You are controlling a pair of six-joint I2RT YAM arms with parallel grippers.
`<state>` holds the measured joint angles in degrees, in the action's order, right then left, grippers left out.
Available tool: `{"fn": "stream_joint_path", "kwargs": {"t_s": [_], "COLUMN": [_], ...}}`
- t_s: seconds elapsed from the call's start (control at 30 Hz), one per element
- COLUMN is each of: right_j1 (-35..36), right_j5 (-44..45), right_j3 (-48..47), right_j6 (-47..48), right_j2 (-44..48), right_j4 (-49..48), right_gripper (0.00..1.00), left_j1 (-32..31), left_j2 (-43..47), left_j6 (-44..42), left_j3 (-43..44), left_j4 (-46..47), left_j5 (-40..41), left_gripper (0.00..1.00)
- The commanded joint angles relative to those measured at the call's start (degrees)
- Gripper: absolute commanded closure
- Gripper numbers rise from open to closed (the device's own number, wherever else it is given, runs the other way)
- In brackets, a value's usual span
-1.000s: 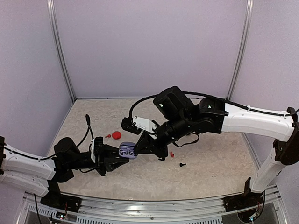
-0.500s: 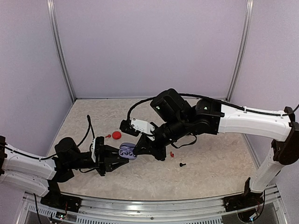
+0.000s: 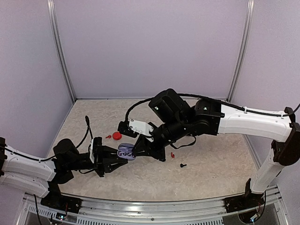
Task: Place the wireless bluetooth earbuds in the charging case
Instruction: Adjust the right earbud in the right side groove of the charging case, then close the charging case with the earbuds.
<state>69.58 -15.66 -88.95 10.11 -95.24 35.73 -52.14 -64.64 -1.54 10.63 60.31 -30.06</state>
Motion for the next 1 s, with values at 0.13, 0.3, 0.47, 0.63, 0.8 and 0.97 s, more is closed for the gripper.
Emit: {"fn": "stream_joint_path", "kwargs": {"t_s": [0.13,0.3,0.47,0.63,0.8,0.97], "right_j1": [0.43,-1.12,-2.16,-3.27,-3.27,-3.31], "right_j5": [-1.76,-3.21,-2.76,-4.75,-9.38,-14.05], "right_j3": [-0.14,2.75,4.32,5.1,5.52,5.54], "right_j6": [1.83,1.02,0.71,0.18,0.82,1.16], "right_j2": [6.76,9.04,8.21,6.21,4.79,4.14], "right_j4": [-5.29,-10.05,-12.07,-12.28,-12.09,-11.61], "right_gripper": [0.66,0.46,0.39,0.34,0.32,0.38], "left_j1": [0.25,-0.1,-0.58,-0.98,-1.37,-1.37], "left_j2": [2.04,2.26,2.24,2.41,2.59,2.99], "left_j6": [0.48,0.4,0.14,-0.19,-0.49,0.05], "left_j3": [0.67,1.04,1.81,2.41,2.75,2.73], "left_j4": [5.87,5.36,4.58,3.82,2.79,2.7], "left_j5": [0.86,0.88,0.81,0.98,1.83,3.43], "left_gripper": [1.0,1.0,1.0,1.0,1.0,1.0]}}
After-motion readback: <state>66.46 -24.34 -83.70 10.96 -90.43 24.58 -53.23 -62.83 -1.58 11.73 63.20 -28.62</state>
